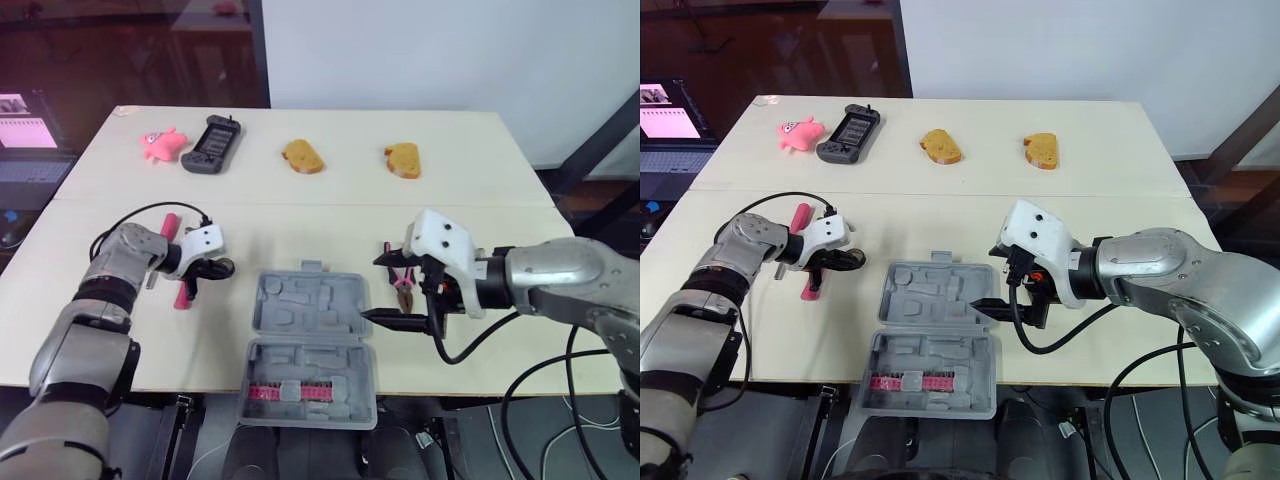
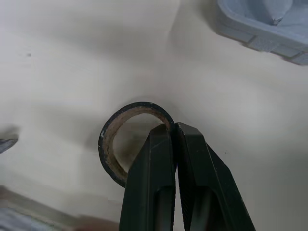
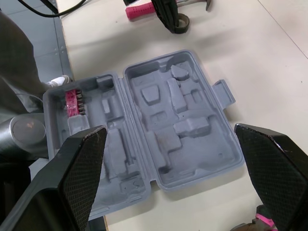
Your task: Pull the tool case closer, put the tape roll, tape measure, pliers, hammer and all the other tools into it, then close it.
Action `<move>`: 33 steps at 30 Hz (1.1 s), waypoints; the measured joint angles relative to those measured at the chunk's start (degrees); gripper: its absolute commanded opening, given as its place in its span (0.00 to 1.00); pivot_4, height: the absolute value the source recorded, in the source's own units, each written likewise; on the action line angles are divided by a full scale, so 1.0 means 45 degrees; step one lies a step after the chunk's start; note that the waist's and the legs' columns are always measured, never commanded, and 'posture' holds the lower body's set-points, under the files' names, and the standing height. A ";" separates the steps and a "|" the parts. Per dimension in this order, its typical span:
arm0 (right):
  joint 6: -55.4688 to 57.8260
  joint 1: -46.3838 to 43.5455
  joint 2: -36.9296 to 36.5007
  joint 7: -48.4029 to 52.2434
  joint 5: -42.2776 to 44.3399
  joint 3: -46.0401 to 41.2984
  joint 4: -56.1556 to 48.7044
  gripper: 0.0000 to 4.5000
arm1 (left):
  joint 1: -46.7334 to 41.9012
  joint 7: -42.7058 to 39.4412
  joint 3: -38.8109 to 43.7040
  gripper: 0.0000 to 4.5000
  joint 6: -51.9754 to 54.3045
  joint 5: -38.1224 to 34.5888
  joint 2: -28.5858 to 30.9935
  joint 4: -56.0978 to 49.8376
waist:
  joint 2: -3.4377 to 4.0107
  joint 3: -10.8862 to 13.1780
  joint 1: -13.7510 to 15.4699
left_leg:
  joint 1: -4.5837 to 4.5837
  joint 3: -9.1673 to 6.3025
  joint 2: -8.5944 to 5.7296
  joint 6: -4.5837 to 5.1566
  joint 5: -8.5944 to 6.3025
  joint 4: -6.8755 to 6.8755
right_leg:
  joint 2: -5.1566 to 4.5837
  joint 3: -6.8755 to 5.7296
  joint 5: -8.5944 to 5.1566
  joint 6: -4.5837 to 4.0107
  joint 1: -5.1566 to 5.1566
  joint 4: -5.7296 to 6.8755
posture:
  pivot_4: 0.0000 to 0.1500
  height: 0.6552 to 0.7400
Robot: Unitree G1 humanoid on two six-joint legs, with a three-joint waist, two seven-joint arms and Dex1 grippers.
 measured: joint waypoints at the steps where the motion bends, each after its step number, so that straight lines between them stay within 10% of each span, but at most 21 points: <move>1: 0.0000 0.0002 -0.0105 0.0029 0.0014 0.0000 0.0030 1.00 | -0.0063 -0.0374 0.0066 0.01 0.0288 -0.0160 0.0163 -0.0406 | -0.0001 0.0001 -0.0002 | -0.0003 -0.0001 0.0001 0.0000 0.0000 0.0000 | 0.0000 0.0000 0.0000 0.0000 -0.0001 0.0001 | 1.00 0.77; 15: -0.0019 0.0076 -0.0690 0.0520 0.0152 -0.0132 0.0207 1.00 | 0.1151 -0.3628 -0.0227 0.01 0.4404 -0.1923 0.1105 -0.9844 | 0.0001 0.0000 -0.0008 | 0.0000 -0.0003 0.0004 0.0001 0.0001 0.0002 | 0.0000 0.0003 -0.0001 -0.0001 0.0001 0.0003 | 1.00 0.77; 33: 0.0145 0.0422 -0.0729 0.0103 0.0428 -0.0497 0.0055 1.00 | 0.2539 -0.1356 -0.1973 0.01 0.3165 -0.0279 -0.0098 -0.9035 | 0.0003 -0.0001 0.0004 | 0.0000 -0.0003 0.0003 0.0004 -0.0001 0.0007 | 0.0000 0.0004 -0.0001 -0.0002 0.0001 0.0001 | 1.00 0.77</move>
